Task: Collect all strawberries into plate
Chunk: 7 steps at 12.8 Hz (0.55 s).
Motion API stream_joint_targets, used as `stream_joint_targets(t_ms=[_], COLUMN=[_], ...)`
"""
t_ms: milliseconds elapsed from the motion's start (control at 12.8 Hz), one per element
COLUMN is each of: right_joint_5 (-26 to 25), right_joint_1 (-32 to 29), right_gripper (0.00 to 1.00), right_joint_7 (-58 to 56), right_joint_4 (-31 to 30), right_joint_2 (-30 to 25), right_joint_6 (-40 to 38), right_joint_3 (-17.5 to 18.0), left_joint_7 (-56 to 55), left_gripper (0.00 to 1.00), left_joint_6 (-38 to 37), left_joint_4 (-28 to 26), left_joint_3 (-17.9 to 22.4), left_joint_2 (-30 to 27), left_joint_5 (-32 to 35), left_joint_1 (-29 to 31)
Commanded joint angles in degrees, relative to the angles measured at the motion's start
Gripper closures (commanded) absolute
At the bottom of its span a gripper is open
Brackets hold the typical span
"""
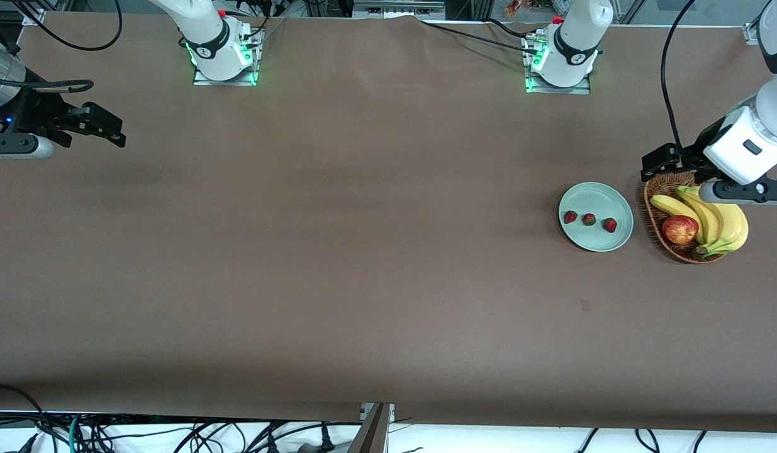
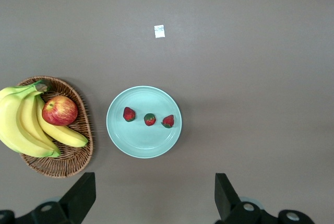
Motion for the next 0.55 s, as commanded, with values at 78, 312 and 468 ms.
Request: stream_joint_targets(t_ms=[78, 312, 468], right_joint_5=[-0.3, -0.3, -0.3], right_joint_1=[-0.1, -0.2, -0.2], right_gripper=[0.0, 0.0, 0.0], right_joint_7=[-0.1, -0.2, -0.1], right_joint_4=[1.3, 1.2, 1.2], right_joint_2=[0.4, 0.5, 0.5], right_joint_6=[0.2, 0.2, 0.2], right_joint_3=[0.2, 0.1, 0.1], left_joint_7=[3.5, 3.6, 3.6], left_gripper=[0.0, 0.0, 0.0], left_joint_6=[-2.7, -3.1, -3.1], left_joint_4=[2.1, 2.0, 1.9], left_joint_3=[-0.2, -0.1, -0.2], left_joint_2=[0.5, 0.5, 0.6], left_joint_5=[-2.1, -2.0, -1.9], left_joint_1=[1.2, 1.1, 1.2])
